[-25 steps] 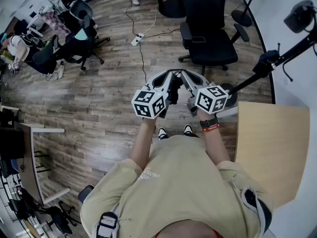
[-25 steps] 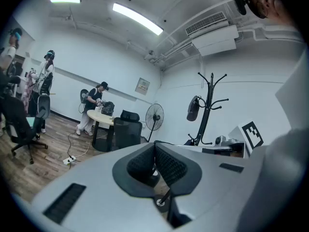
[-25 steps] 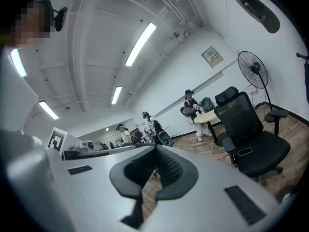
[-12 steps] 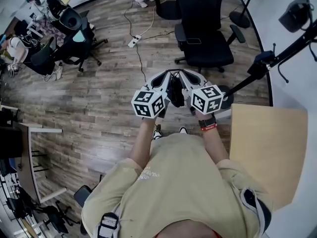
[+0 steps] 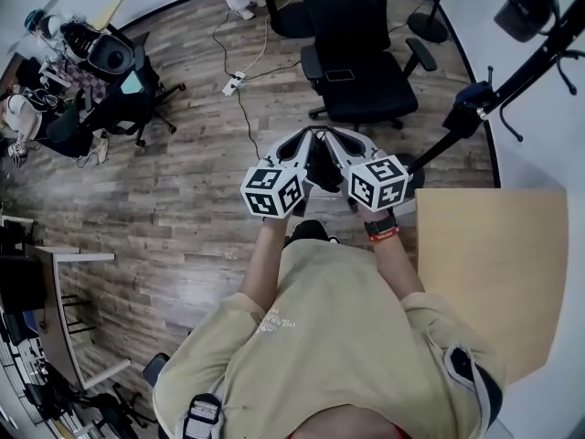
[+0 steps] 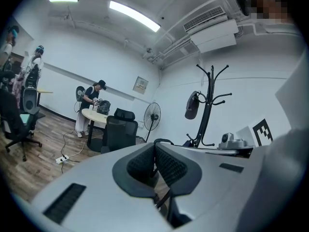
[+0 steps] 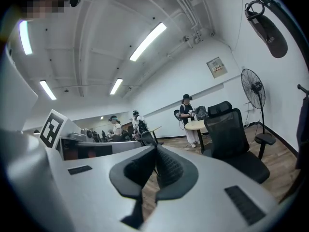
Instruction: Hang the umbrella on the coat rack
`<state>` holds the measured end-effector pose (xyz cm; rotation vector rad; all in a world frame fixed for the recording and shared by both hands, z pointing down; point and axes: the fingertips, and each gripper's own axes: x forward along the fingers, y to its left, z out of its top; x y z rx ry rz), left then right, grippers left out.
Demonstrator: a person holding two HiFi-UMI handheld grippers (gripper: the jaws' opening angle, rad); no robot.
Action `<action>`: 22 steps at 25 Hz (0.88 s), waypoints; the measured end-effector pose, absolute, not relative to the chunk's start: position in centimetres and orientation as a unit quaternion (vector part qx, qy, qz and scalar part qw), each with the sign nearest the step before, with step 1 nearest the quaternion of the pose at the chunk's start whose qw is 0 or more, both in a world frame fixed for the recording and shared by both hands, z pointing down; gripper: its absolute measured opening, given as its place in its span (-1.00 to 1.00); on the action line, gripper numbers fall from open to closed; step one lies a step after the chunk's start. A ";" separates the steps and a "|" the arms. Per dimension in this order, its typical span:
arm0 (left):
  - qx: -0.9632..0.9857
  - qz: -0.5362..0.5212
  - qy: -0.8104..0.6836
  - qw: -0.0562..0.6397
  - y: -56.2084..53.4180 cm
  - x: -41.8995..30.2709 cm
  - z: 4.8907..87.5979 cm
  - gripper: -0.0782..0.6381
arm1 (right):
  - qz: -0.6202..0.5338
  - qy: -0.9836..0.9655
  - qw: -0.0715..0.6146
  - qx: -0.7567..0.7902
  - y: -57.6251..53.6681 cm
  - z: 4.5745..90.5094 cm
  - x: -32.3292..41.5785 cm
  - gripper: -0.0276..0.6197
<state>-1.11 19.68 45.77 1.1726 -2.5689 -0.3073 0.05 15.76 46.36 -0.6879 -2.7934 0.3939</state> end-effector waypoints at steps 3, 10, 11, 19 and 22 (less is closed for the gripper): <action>0.418 -0.111 -0.889 0.149 17.9 -2.9 45.8 -0.71 | 0.139 -0.957 0.118 -0.226 13.8 46.5 -1.6 -0.86; 0.460 -0.099 -0.869 0.157 12.2 -11.8 47.6 -0.71 | 0.146 -0.963 0.122 -0.193 8.9 48.4 -10.2 -0.86; 0.469 -0.096 -0.864 0.158 10.9 -13.8 47.8 -0.71 | 0.149 -0.963 0.122 -0.186 7.8 48.5 -12.2 -0.86; 0.541 -0.074 -0.821 0.169 1.6 -26.3 46.6 -0.71 | 0.173 -0.972 0.116 -0.113 0.1 48.0 -23.5 -0.86; 0.568 -0.070 -0.801 0.178 -0.3 -28.9 46.7 -0.71 | 0.181 -0.975 0.110 -0.071 -2.5 47.8 -26.2 -0.86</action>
